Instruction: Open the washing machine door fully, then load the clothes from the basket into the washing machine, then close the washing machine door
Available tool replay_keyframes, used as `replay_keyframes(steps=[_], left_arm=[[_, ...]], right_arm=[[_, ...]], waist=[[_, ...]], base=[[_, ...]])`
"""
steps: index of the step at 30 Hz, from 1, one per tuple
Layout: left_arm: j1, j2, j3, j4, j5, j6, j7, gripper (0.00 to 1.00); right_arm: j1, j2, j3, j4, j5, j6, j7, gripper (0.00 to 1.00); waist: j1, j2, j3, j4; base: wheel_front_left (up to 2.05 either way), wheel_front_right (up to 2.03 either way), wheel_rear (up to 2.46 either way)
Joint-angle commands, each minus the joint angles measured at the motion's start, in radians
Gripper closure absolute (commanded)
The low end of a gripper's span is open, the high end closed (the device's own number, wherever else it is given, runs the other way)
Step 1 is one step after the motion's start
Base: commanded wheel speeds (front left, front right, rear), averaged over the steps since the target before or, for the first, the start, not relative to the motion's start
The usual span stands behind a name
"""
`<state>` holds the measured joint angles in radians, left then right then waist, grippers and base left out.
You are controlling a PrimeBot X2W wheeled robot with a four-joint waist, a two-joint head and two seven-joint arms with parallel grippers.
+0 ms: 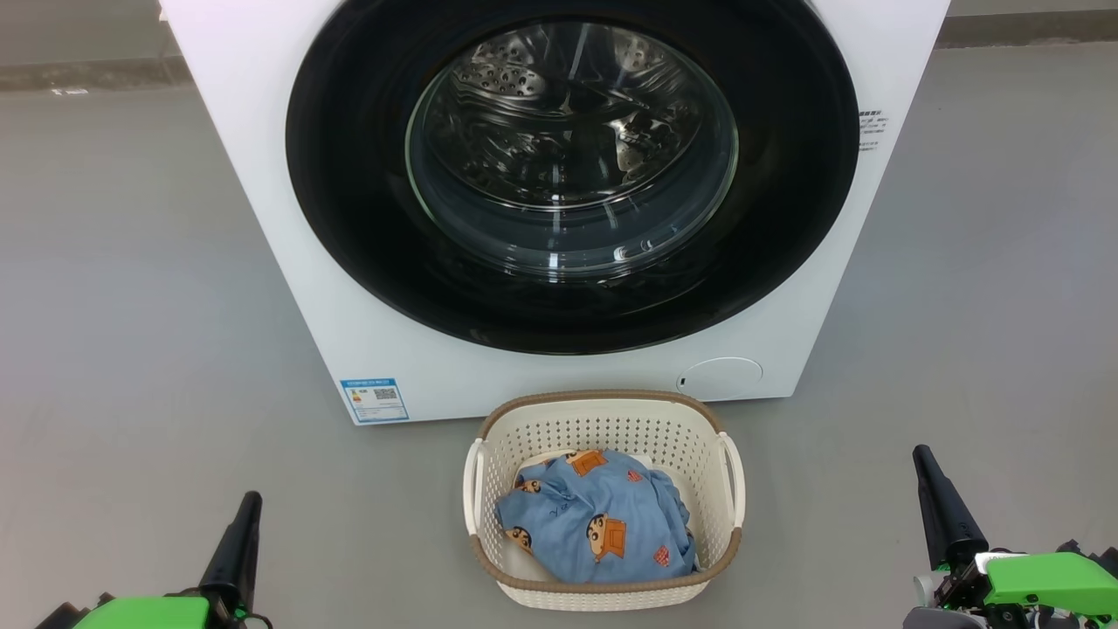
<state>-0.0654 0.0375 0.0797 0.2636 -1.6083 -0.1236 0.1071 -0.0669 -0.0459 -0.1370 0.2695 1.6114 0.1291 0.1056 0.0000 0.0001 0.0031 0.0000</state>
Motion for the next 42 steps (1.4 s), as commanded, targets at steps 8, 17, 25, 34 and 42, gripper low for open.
replay_keyframes(steps=[8,17,25,34,42], left_arm=[[-0.042,0.013,0.034,-0.019,-0.001,-0.007,0.006,1.00],[-0.042,0.013,0.034,-0.019,-0.001,-0.007,0.006,1.00],[0.024,-0.013,-0.006,0.033,0.000,0.002,-0.001,0.00],[0.036,-0.017,-0.023,0.028,0.011,0.001,-0.024,0.00],[0.040,-0.015,-0.037,0.008,0.027,0.001,-0.048,0.00]], right_arm=[[-0.041,-0.004,0.024,-0.025,-0.002,0.002,0.007,1.00],[-0.041,-0.004,0.024,-0.025,-0.002,0.002,0.007,1.00],[0.021,0.008,0.001,0.035,0.000,0.000,-0.002,0.00],[0.037,0.011,0.015,0.019,-0.005,0.000,-0.025,0.00],[0.046,0.010,0.029,-0.012,-0.019,0.000,-0.048,0.00]], waist=[[0.0000,-0.0001,0.000,0.000],[0.0000,-0.0001,0.000,0.000],[0.0000,-0.0001,0.000,0.000],[0.0019,-0.0001,-0.001,0.000],[0.0000,-0.0001,0.002,0.000]], base=[[0.00,0.00,0.00],[0.00,0.00,0.00],[0.00,0.00,0.00],[0.00,0.00,0.00],[0.00,0.00,0.00]])
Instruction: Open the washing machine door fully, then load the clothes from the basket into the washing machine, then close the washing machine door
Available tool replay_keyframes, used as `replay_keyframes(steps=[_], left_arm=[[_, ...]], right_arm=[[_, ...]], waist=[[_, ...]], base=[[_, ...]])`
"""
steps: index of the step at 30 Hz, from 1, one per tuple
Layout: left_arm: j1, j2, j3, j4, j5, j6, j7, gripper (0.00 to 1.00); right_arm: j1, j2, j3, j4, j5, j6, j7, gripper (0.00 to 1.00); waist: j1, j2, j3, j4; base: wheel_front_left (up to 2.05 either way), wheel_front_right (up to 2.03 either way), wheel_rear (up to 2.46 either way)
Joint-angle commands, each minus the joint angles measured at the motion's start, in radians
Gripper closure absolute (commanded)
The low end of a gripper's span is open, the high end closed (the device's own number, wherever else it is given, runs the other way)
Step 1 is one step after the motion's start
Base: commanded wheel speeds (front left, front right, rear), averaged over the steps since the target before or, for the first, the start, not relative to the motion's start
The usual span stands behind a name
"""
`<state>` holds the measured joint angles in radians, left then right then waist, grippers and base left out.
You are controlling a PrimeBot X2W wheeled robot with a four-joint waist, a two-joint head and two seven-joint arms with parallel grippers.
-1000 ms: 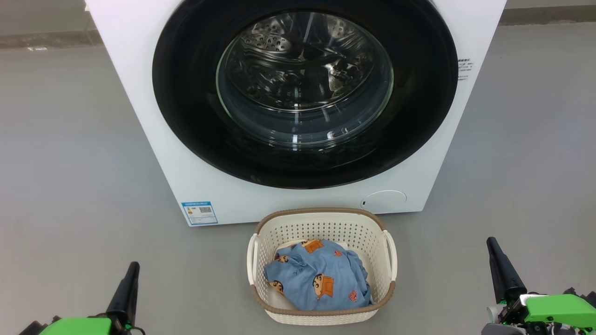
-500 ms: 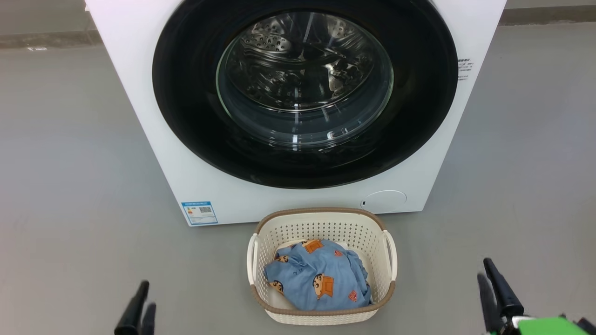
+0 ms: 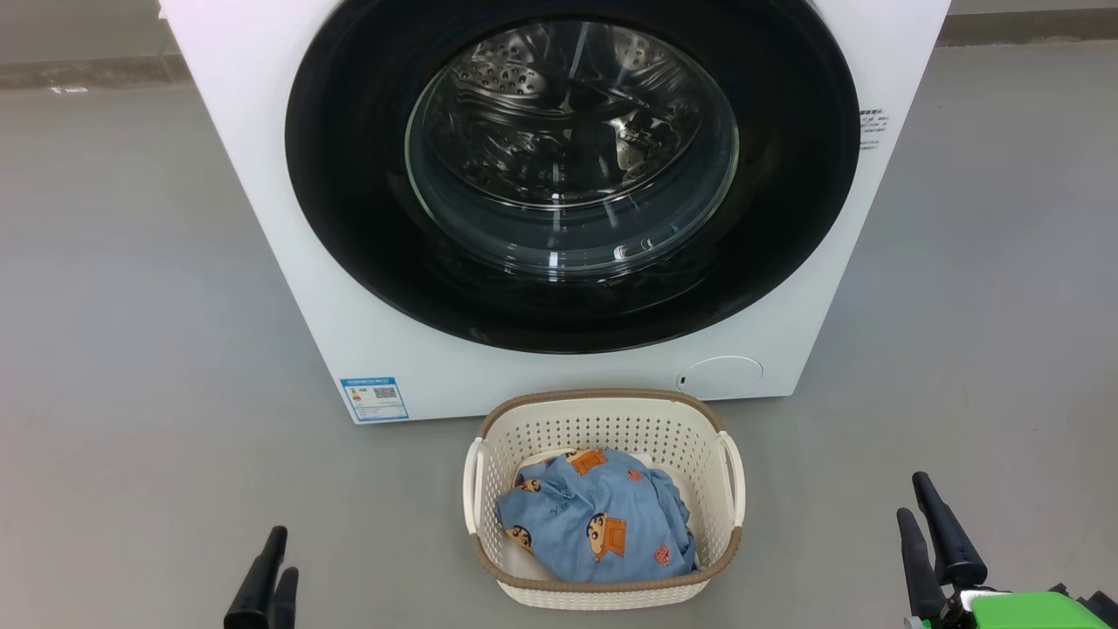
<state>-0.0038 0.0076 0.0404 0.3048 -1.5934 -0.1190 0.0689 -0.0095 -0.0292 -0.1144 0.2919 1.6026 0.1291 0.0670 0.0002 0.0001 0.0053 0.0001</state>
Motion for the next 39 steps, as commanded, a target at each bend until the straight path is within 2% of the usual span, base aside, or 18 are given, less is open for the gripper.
replay_keyframes(steps=[1,9,16,39], left_arm=[[-0.021,0.015,0.001,-0.035,0.015,-0.004,-0.012,0.00],[-0.018,0.017,-0.008,-0.050,0.048,-0.005,-0.033,0.00],[-0.014,0.019,-0.017,-0.062,0.139,-0.005,-0.056,0.00],[-0.002,0.025,-0.031,-0.128,0.474,-0.007,-0.124,0.00]], right_arm=[[-0.010,-0.007,0.008,-0.038,-0.014,0.000,-0.013,0.00],[-0.004,-0.008,0.018,-0.064,-0.040,0.000,-0.033,0.00],[0.002,-0.010,0.026,-0.091,-0.112,0.000,-0.056,0.00],[0.017,-0.041,0.071,-0.167,-0.514,0.001,-0.124,0.00]], waist=[[-0.0002,-0.0001,0.000,0.000],[-0.0002,-0.0001,0.002,0.000],[-0.0002,-0.0001,0.004,0.001],[-0.0002,-0.0001,0.015,0.006]], base=[[0.00,0.00,0.00],[0.00,0.00,0.00],[0.00,0.00,0.00],[0.00,0.00,0.00]])
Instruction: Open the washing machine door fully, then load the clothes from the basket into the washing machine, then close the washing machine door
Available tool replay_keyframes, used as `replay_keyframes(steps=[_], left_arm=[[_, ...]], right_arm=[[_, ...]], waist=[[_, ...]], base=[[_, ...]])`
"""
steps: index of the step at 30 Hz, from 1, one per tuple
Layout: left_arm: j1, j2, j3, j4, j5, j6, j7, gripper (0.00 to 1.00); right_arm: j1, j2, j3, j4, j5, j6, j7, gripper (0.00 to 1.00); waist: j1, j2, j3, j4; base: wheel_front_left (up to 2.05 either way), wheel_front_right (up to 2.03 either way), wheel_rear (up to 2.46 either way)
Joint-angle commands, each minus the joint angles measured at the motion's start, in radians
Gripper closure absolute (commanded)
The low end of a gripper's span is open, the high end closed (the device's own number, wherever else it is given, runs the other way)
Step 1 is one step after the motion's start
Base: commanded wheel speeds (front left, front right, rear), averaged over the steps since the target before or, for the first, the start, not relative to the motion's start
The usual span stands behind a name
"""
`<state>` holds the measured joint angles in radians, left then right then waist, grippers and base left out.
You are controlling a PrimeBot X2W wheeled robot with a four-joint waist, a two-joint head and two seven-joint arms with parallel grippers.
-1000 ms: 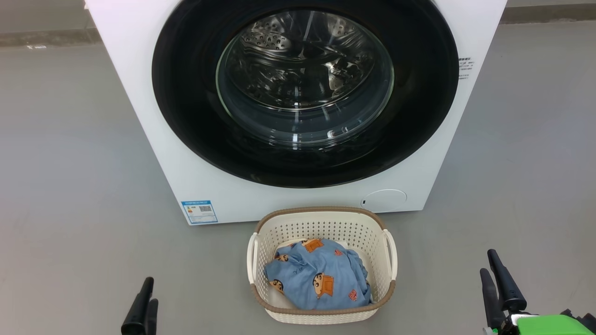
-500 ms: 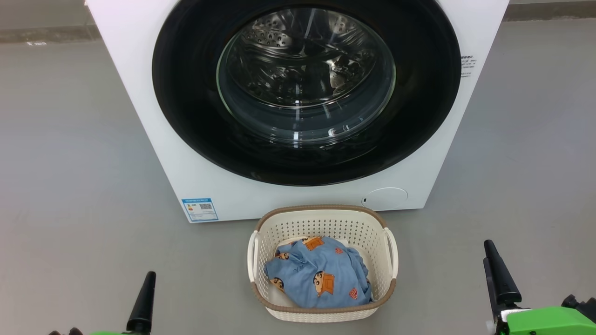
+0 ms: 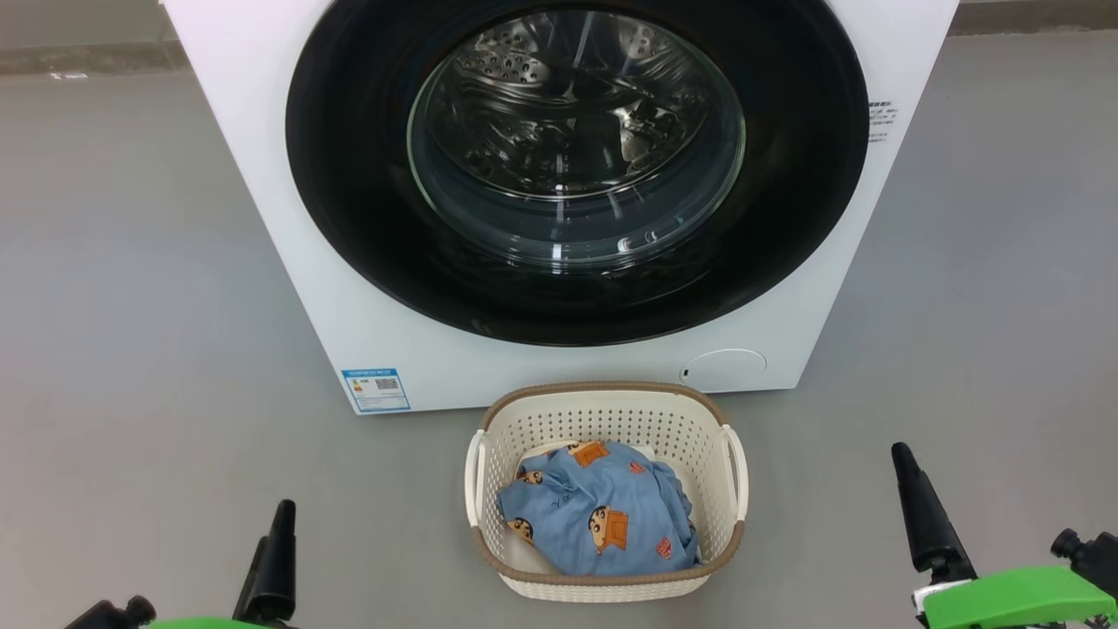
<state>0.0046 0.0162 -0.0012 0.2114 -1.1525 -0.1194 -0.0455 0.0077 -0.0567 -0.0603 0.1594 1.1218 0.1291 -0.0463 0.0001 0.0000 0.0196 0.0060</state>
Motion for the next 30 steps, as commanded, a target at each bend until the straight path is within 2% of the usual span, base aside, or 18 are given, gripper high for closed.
replay_keyframes(steps=[1,17,30], left_arm=[[-0.010,0.016,0.010,-0.038,0.050,-0.006,-0.013,0.00],[-0.001,0.020,0.006,-0.094,0.314,-0.008,-0.057,0.00],[0.006,0.023,0.001,-0.135,0.503,-0.008,-0.095,0.00]], right_arm=[[0.001,-0.016,0.019,-0.038,-0.054,0.001,-0.013,0.00],[0.008,-0.027,0.034,-0.087,-0.334,0.001,-0.057,0.00],[0.020,-0.030,0.039,-0.129,-0.511,0.001,-0.095,0.00]], waist=[[-0.0001,0.0000,0.002,0.000],[-0.0001,0.0000,0.015,0.003],[-0.0001,0.0000,0.028,0.005]], base=[[0.00,0.00,0.00],[0.00,0.00,0.00],[0.00,0.00,0.00]])
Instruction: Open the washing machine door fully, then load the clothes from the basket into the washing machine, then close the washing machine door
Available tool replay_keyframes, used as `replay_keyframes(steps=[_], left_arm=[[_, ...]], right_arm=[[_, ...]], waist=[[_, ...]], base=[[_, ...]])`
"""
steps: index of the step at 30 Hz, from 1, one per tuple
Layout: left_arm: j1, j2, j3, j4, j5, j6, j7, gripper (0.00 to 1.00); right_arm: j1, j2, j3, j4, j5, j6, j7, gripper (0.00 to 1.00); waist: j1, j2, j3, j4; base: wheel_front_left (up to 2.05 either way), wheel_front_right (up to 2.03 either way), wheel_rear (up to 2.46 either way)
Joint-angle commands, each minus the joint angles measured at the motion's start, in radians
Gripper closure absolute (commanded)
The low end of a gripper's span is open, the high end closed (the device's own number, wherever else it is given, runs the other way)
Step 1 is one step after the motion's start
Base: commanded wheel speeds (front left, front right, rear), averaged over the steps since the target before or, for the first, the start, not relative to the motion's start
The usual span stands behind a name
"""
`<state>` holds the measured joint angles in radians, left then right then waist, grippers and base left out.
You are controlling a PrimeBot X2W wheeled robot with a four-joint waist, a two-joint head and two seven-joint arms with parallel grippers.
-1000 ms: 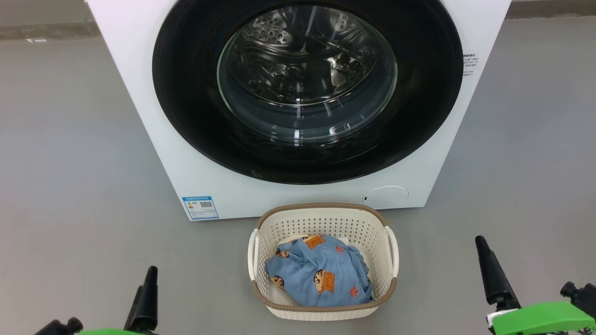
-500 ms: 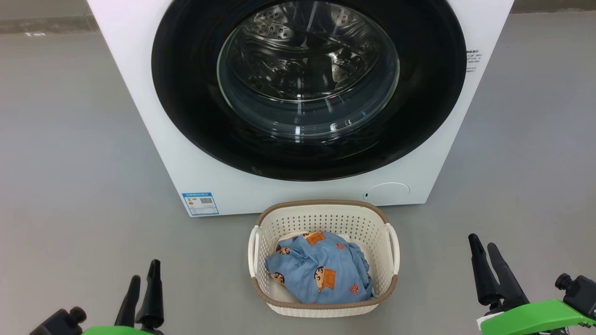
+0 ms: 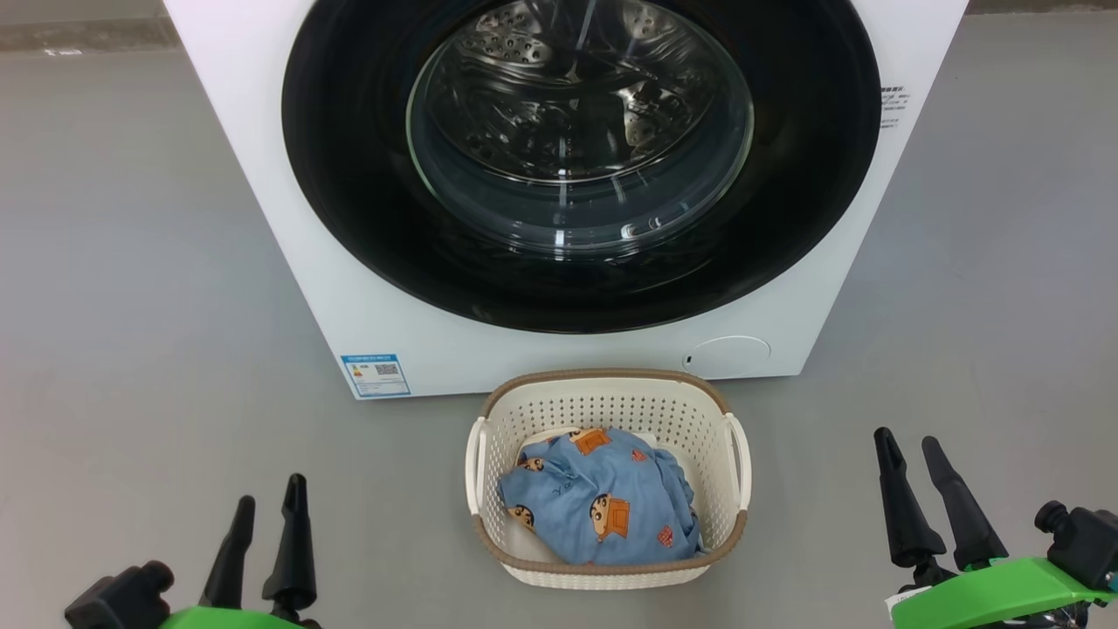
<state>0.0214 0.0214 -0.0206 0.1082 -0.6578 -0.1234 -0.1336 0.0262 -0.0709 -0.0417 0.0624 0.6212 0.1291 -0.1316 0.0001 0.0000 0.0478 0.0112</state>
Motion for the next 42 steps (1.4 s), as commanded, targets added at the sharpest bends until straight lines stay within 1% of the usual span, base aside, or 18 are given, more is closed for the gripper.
replay_keyframes(steps=[1,21,30,40,42], left_arm=[[-0.010,0.019,0.019,-0.038,0.038,-0.005,-0.013,0.00],[0.011,0.024,0.000,-0.084,0.316,-0.006,-0.072,0.00],[0.014,0.026,-0.002,-0.103,0.410,-0.007,-0.095,0.00],[0.034,0.029,-0.010,-0.134,0.540,-0.007,-0.128,0.00],[0.035,0.029,-0.010,-0.135,0.541,-0.007,-0.128,0.00]], right_arm=[[0.002,-0.017,0.022,-0.038,-0.036,0.001,-0.016,0.00],[0.025,-0.032,0.042,-0.094,-0.279,0.001,-0.074,0.00],[0.032,-0.036,0.051,-0.119,-0.376,0.001,-0.098,0.00],[0.051,-0.045,0.073,-0.153,-0.506,0.002,-0.130,0.00],[0.052,-0.047,0.075,-0.153,-0.508,0.002,-0.130,0.00]], waist=[[0.0000,0.0000,0.001,0.000],[0.0000,0.0000,0.004,0.005],[0.0000,0.0000,0.001,0.005],[0.0000,0.0000,-0.018,0.009],[0.0000,0.0000,-0.018,0.008]], base=[[0.00,0.00,0.00],[0.00,0.00,0.00],[0.00,0.00,0.00],[0.00,0.00,0.00],[0.00,0.00,0.00]])
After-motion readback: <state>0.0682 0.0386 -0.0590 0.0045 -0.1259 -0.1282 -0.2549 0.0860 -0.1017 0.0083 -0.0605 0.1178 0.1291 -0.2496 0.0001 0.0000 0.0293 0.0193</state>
